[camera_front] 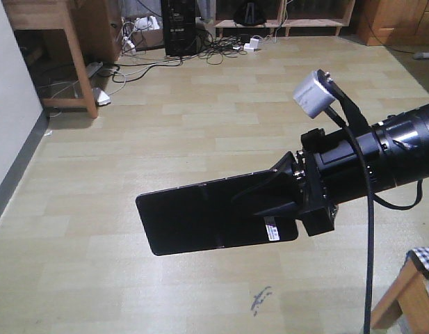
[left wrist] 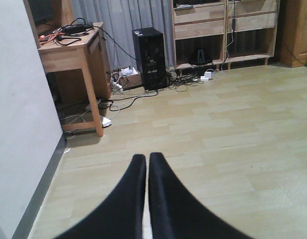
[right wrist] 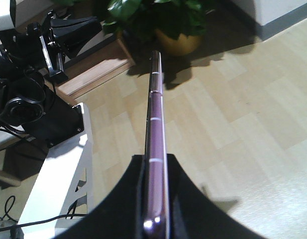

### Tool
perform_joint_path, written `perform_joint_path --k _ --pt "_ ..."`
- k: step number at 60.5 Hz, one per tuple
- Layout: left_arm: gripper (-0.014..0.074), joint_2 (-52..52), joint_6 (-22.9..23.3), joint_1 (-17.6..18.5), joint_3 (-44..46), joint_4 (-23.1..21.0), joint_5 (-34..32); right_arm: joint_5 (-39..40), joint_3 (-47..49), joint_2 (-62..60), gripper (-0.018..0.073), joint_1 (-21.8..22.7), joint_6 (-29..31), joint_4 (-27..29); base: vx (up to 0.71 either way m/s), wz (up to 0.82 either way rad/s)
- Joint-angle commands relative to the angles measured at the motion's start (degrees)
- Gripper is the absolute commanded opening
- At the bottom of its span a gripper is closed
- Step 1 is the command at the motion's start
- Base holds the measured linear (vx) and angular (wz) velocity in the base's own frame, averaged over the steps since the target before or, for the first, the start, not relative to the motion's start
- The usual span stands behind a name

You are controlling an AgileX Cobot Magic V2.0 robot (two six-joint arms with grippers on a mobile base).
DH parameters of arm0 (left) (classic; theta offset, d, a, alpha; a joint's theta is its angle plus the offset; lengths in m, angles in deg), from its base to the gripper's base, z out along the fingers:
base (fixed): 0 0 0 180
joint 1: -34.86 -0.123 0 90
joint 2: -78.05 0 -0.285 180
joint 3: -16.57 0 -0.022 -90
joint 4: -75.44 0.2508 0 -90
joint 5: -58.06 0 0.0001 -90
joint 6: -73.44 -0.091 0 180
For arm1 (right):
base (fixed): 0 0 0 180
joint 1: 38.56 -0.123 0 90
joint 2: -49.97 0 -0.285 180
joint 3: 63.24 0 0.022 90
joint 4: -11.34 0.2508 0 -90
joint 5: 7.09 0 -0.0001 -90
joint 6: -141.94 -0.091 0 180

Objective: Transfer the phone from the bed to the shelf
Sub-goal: 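Hold the phone in the right gripper while the base turns away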

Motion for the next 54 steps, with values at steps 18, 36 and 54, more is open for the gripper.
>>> perform_joint_path --k 18,36,54 --pt "0.0001 -0.6 0.22 0.12 1.46 -0.26 -4.19 -4.25 1.51 -1.91 -0.0001 0.07 0.36 4.88 0.4 -0.12" --pt "0.0001 -0.6 0.22 0.12 1.46 -0.26 -4.19 -4.25 1.51 -1.91 -0.0001 0.07 0.36 4.88 0.41 -0.19" --pt "0.0001 -0.6 0.22 0.12 1.46 -0.26 -4.19 -4.25 1.51 -1.91 -0.0001 0.07 0.36 4.88 0.42 -0.18"
